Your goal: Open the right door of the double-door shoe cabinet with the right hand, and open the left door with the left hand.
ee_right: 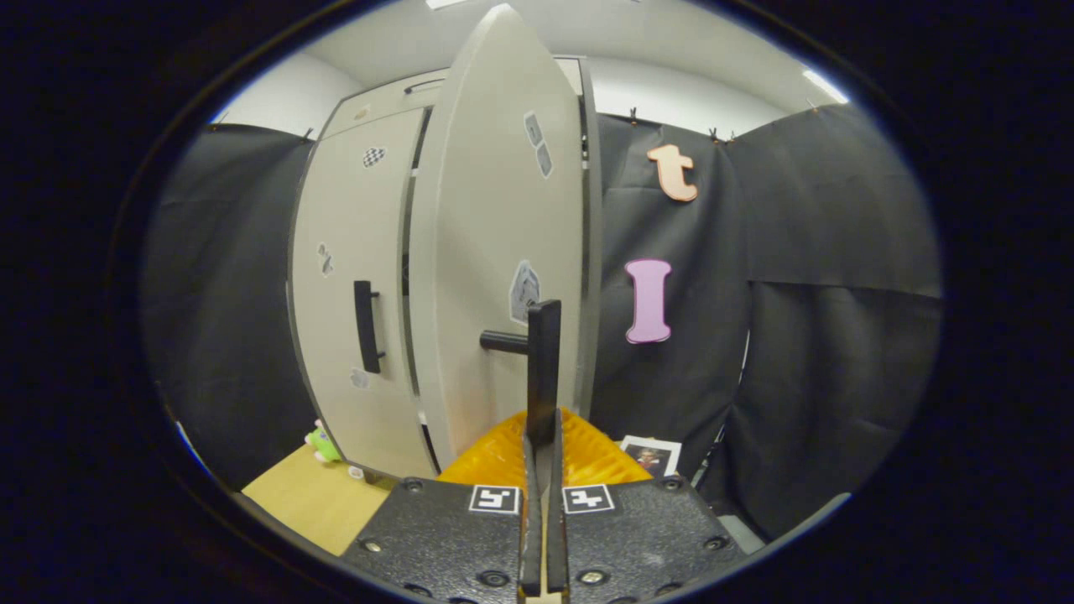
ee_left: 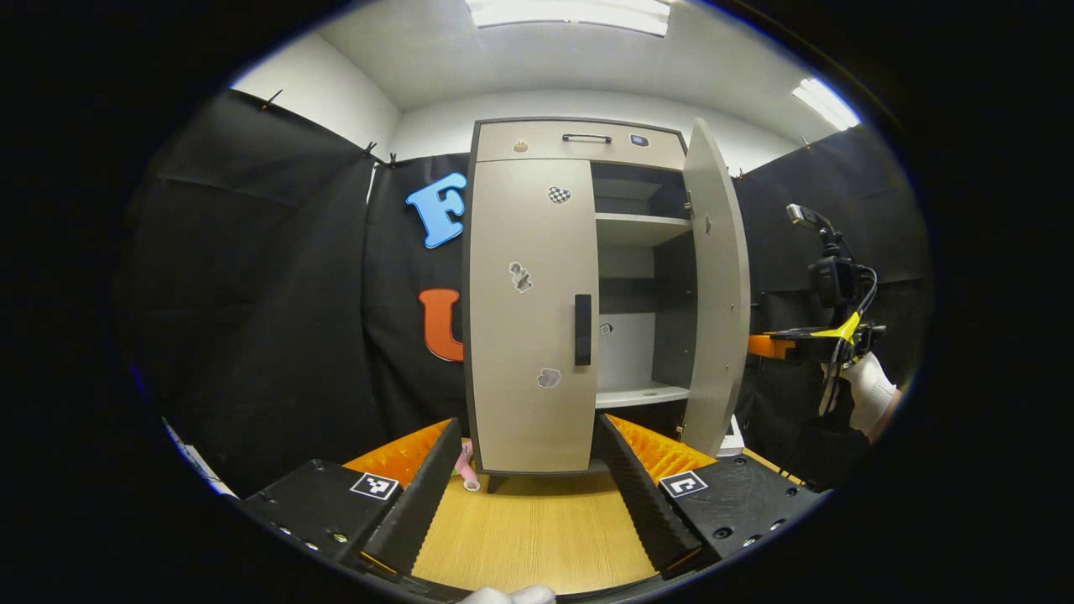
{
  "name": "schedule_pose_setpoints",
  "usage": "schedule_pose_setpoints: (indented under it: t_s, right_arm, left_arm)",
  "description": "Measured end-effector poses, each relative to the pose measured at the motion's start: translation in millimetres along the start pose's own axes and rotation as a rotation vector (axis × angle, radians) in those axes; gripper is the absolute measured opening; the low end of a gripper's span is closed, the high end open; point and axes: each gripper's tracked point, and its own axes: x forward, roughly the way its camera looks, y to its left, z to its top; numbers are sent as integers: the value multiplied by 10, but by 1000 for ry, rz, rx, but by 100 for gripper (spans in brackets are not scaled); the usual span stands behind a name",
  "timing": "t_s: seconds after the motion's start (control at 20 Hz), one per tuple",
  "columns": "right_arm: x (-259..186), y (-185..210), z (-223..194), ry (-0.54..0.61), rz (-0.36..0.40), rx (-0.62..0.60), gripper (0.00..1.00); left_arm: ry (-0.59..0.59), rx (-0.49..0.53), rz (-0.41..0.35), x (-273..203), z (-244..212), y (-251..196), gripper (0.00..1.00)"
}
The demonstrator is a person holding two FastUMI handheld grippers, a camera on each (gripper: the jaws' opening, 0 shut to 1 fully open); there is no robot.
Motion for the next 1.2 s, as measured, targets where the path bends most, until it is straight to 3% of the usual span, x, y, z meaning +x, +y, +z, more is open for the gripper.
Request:
schedule_pose_setpoints:
  t_s: [0.4, 0.65, 0.8, 1.05, 1.2]
  right_arm:
    - [-7, -361, -1, -5, -2, 28, 4]
    - [-1, -633, -3, -12, -61, 19, 4]
    - [-11, -633, 2, -8, -33, 43, 4]
    - [-123, -656, 127, -56, -87, -35, 4]
    - [-208, -665, 190, -62, -102, -6, 4]
  left_arm:
    - [15, -13, -28, 65, -32, -112, 97]
    - [11, -8, -29, 64, -21, -123, 97]
    - [16, 1, -34, 56, -24, -130, 97]
    - [14, 4, -35, 74, -22, -125, 97]
    - [14, 8, -28, 63, -27, -125, 97]
